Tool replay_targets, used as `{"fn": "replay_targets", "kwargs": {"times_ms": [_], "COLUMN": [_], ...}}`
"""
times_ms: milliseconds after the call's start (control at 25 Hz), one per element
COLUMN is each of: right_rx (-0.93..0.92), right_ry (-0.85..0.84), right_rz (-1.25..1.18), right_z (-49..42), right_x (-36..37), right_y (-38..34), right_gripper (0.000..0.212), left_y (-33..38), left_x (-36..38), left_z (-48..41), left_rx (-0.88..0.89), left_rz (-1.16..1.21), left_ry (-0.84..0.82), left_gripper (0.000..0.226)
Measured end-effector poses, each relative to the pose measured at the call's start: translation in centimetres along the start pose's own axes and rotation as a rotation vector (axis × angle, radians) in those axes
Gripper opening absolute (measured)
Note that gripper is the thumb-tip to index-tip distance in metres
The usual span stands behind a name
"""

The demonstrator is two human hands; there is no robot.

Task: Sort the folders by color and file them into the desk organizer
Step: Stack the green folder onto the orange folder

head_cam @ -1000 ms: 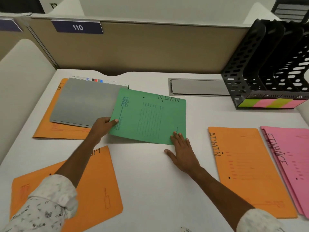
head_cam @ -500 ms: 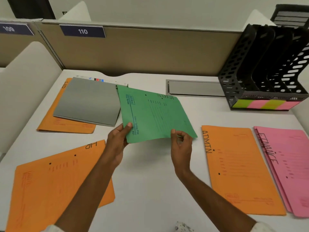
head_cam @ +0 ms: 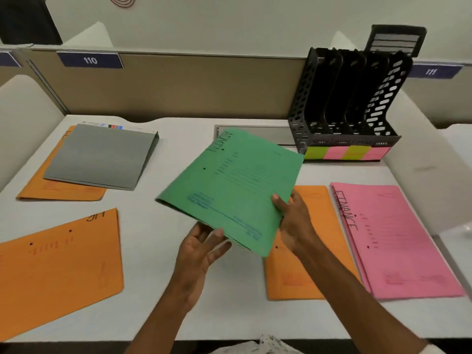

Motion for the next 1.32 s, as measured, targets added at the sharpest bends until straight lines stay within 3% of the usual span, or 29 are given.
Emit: {"fn": "replay_targets", "kwargs": {"times_ms": [120,200,280,440,600,760,880,960,1120,1320], "right_rx": [0.004,0.034,0.049,0.053,0.048,0.058,0.049,0.094,0.143,0.041], "right_ry": [-0.057,-0.097,-0.088,0.144,0.2,0.126,-0.059,-0.128,-0.12,-0.103], "right_rz": [0.108,0.215,0.403,0.925,1.182,1.603,1.658,1.698,1.743,1.692], "right_z": [1.9,3.6,5.0,6.1,6.2,5.7,5.9,6.2,6.5,5.9], "right_x": [-7.5,-11.7,-15.4,-20.2,-20.7,-19.8,-18.1,-17.4,-17.1,-12.8], "right_y": [-2.6,-3.6,-3.8,-2.6,-0.8,0.6,3.4,5.6,7.6,8.0], "right_gripper": [0.044,0.044,0.048,0.055,0.076,0.08,0.066,0.068,0.075,0.075], "left_y": [-1.1,-2.7,-5.1,-10.8,-13.5,-14.5,-14.9,-14.8,-14.1,-12.5], "left_x": [-0.2,-0.1,0.9,3.2,3.8,4.0,4.6,4.6,3.7,-0.7], "left_z": [-0.7,-1.1,-1.2,-0.5,-0.7,-0.9,-1.0,-1.0,0.6,3.2], "left_rx": [0.037,-0.056,-0.158,-0.299,-0.3,-0.31,-0.301,-0.29,-0.231,-0.199], "left_rz": [0.229,0.078,-0.172,-0.465,-0.835,-0.895,-0.938,-0.951,-1.047,-1.156], "left_ry": [0.197,0.247,0.187,0.011,-0.01,-0.042,-0.08,-0.098,-0.097,0.013], "left_gripper": [0.042,0.033,0.033,0.042,0.039,0.051,0.053,0.051,0.051,0.051]}}
Point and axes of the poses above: each hand's wrist, its own z-axis away from the middle knuckle, its own x-axis out of the palm, y = z × x, the point moved 2 cm from there along -z, towards the middle knuckle, and after that the axes turned 14 degrees about -y, right-handed, at the moved point
